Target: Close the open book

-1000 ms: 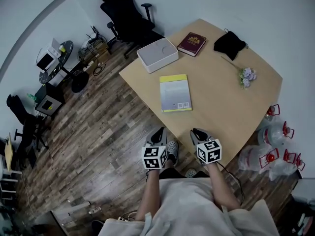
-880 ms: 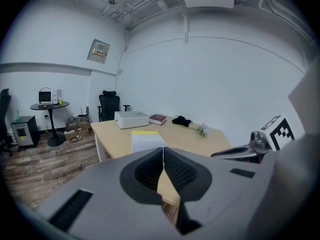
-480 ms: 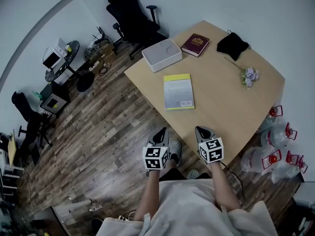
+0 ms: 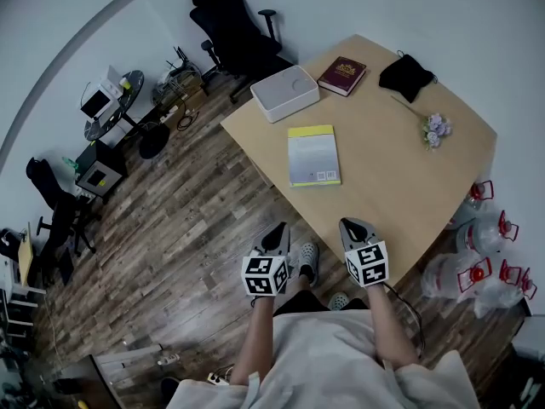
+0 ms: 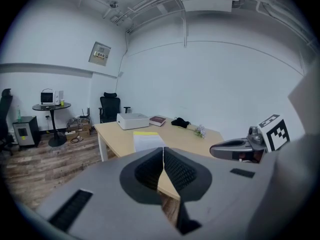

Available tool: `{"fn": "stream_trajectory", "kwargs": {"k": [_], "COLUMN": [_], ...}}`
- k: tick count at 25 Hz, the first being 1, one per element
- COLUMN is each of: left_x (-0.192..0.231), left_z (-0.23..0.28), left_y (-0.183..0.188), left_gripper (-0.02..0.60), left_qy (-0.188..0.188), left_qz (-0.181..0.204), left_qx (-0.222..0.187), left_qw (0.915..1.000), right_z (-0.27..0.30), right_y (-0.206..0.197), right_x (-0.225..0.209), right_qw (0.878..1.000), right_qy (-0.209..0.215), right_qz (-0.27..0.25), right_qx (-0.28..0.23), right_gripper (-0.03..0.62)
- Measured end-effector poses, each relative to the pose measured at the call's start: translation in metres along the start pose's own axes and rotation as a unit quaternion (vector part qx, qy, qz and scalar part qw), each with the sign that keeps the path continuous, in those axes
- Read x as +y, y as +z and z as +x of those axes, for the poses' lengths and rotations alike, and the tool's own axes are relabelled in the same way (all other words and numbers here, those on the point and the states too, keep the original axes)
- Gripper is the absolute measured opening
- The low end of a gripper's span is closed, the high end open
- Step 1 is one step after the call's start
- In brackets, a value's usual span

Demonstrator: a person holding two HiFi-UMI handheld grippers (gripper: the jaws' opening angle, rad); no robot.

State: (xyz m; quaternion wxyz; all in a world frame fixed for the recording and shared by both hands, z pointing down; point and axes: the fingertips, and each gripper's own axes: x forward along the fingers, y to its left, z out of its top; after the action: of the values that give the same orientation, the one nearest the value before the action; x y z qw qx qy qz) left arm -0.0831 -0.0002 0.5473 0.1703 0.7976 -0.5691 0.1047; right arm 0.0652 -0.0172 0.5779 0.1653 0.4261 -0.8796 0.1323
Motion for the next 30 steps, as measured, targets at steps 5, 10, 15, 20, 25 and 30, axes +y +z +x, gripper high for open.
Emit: {"fn": "stream_trajectory", "kwargs": {"k": [5, 10, 15, 20, 25, 30], "left_x": [-0.001, 0.001, -0.002, 0.000, -0.004, -0.005], "left_z": [-0.007, -0.012, -0.014, -0.016, -0.015, -0.015], "left_y": [-0.008, -0.006, -0.003, -0.002, -0.003, -0.005], "left_gripper": [0.023, 0.023, 0.025, 0.024, 0.025, 0.025], "left_qy": [-0.002, 0.001, -0.002, 0.000, -0.004, -0.003], "left_qz": [0.007, 0.004, 0.008, 0.008, 0.013, 0.013], "left_qx": [0.007, 0.004, 0.003, 0.001, 0.004, 0.005], "left_qw": [1.0000, 1.0000, 1.0000, 1.0000, 0.9999, 0.9999], "right_z": [-0.007, -0.012, -0.015, -0.016, -0.015, -0.018], "right_y": [0.003, 0.006, 0.006, 0.004, 0.005, 0.002], "right_x": [0.000, 0.002, 0.003, 0.003, 0.002, 0.000], "right_qw": [1.000, 1.000, 1.000, 1.000, 1.000, 1.000], "right_qy": [-0.010, -0.011, -0.012, -0.013, -0.015, -0.018], "right_qz": [-0.006, -0.009, -0.016, -0.017, -0.014, -0.006], "right_qx": [-0.011, -0.019, -0.018, -0.016, -0.015, -0.015], "right_gripper": [0.006, 0.006, 0.006, 0.005, 0.005, 0.005]}}
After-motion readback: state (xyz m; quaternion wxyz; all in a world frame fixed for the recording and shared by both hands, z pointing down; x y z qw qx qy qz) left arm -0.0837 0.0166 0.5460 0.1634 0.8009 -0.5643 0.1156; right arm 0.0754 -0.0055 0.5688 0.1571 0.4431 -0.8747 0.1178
